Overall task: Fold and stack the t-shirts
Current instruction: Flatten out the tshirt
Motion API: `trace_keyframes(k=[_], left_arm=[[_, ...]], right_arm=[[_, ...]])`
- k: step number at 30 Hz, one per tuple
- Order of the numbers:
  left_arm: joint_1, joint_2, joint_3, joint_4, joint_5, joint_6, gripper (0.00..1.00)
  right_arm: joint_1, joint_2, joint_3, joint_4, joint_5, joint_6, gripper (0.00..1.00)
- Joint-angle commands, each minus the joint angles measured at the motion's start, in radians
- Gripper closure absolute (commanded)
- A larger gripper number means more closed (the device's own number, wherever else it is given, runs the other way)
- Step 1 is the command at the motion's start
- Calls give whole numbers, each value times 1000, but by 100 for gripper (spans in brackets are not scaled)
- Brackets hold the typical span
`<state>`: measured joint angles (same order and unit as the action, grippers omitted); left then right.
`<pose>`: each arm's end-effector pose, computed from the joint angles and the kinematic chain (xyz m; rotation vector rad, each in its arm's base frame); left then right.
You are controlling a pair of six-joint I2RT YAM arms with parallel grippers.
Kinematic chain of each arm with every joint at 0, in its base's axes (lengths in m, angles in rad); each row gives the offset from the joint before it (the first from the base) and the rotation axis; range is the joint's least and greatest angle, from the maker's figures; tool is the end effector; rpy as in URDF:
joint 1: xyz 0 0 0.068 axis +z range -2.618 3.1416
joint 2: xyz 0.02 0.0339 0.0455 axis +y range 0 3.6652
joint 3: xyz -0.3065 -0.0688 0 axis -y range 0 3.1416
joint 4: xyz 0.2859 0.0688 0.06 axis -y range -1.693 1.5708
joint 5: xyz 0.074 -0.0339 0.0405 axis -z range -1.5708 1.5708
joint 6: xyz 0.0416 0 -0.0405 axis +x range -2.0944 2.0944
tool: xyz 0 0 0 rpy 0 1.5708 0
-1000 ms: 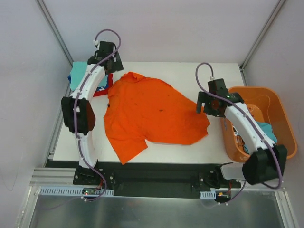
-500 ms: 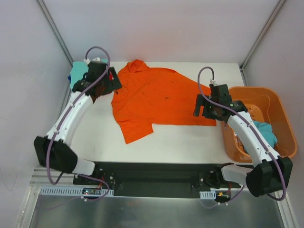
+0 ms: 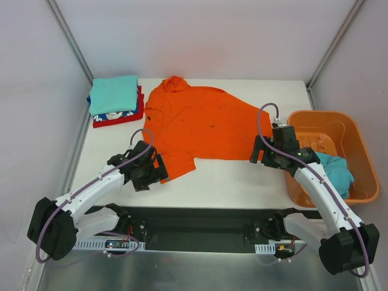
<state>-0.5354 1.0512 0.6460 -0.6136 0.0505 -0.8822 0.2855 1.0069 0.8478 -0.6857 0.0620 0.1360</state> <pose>0.1837 -0.1114 0.2236 -0.4471 2.6646 -0.5499 0.2163 0.0608 0.3001 -0.1521 2.4121 0.1187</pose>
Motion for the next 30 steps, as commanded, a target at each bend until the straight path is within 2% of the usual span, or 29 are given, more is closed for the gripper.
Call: trace_keyframes(k=[1,4,6,11,12,14,17,18,19,22,25,27,28,30], left_arm=[[-15,53,-2,90,-21,-64,9],[-14,131,40,123,-69,-44,13],[-15,194,78,124,-127,-29,19],[-15,332,98,147,-84,-3,24],[-15,349,93,155,-81,0,35],[-15,394,98,167,-58,12,42],[-26,429,104,175,-52,20,46],[-28,437,104,175,-54,22,49],[-29,446,106,175,-52,25,56],[-55,486,118,175,-52,34,61],[-90,532,139,175,-52,43,76],[-100,552,144,175,-52,40,97],[-100,555,142,173,-52,35,100],[-100,550,139,173,-52,37,100]], right_arm=[[0,-30,-12,34,2,11,3],[0,-28,-16,32,7,11,3],[0,-28,-24,31,15,14,3],[0,-40,-24,22,36,7,3],[0,-39,-24,20,47,5,3],[-2,-36,-21,20,53,2,3],[-3,-22,-12,15,55,-1,3],[-3,-19,-7,15,56,-3,3],[-3,-14,-6,15,59,-6,3],[-5,-8,-6,15,70,-4,3],[-8,-7,-10,18,73,-4,3],[-11,-10,-15,18,76,-6,3],[-11,-10,-15,18,78,-10,3],[-16,-10,-18,15,82,-12,3]])
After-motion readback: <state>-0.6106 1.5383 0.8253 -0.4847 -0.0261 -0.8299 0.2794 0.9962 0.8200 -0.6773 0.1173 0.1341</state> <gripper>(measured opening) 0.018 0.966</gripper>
